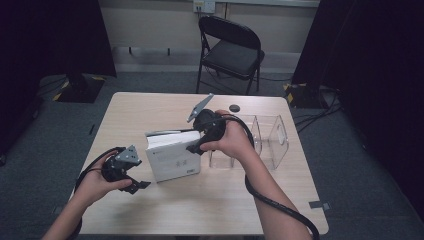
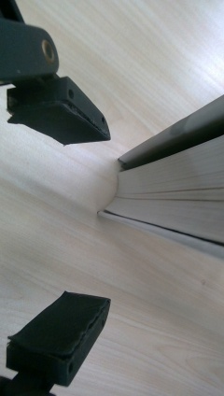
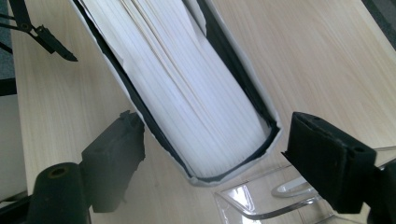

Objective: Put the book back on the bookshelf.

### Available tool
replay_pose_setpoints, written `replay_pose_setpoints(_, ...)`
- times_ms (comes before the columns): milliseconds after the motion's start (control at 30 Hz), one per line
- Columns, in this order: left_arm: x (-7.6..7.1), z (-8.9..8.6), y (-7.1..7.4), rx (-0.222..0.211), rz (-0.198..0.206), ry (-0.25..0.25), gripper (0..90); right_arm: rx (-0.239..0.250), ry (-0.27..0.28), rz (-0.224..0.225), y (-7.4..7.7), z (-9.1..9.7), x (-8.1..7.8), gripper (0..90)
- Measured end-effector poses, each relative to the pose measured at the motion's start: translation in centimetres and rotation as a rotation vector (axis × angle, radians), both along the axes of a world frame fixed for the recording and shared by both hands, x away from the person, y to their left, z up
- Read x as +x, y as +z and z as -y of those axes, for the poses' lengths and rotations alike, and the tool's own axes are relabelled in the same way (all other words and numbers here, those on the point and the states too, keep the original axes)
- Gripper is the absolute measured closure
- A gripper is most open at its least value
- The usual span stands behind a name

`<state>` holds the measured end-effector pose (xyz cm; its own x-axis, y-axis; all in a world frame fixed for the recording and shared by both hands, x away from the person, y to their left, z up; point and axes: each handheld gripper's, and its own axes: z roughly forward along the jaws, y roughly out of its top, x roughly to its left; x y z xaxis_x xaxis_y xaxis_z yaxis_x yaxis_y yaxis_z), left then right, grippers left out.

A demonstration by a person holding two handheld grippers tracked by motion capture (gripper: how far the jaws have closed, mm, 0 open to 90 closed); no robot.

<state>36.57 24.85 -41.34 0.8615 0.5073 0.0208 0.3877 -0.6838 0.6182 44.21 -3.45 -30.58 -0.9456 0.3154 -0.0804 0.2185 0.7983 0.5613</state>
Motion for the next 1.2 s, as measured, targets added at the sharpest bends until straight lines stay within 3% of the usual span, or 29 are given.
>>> replay_pose_setpoints(100, -0.2, 0.0, -0.7, -0.005, -0.011, -0.002, 16.5, -0.008, 0.018, 0.007, 0.2, -0.2, 0.1, 18.5)
replay_pose_setpoints(133, -0.3, 0.1, -1.5, -0.006, -0.021, 0.000, 16.5, -0.024, 0.021, 0.008, 0.3, -0.4, 0.1, 18.5)
replay_pose_setpoints(367, -0.4, -0.2, -3.7, 0.000, -0.034, 0.019, 16.6, -0.023, 0.032, 0.011, 0.5, -0.8, 0.1, 18.4)
replay_pose_setpoints(467, -0.4, -0.4, -4.8, 0.006, -0.060, 0.024, 16.7, -0.026, 0.043, 0.012, 0.7, -1.1, 0.0, 18.5)
replay_pose_setpoints(900, -0.5, -0.6, -6.4, -0.002, -0.031, 0.036, 16.5, -0.018, 0.053, 0.016, 0.7, -2.0, 0.0, 18.4)
replay_pose_setpoints(1033, -0.5, -0.5, -6.7, 0.024, -0.029, 0.034, 16.5, -0.013, 0.049, 0.015, 0.6, -2.1, 0.0, 18.4)
replay_pose_setpoints(1200, -0.5, -0.4, -7.2, 0.008, -0.029, 0.032, 16.0, -0.018, 0.050, 0.010, 0.5, -2.2, 0.0, 18.4)
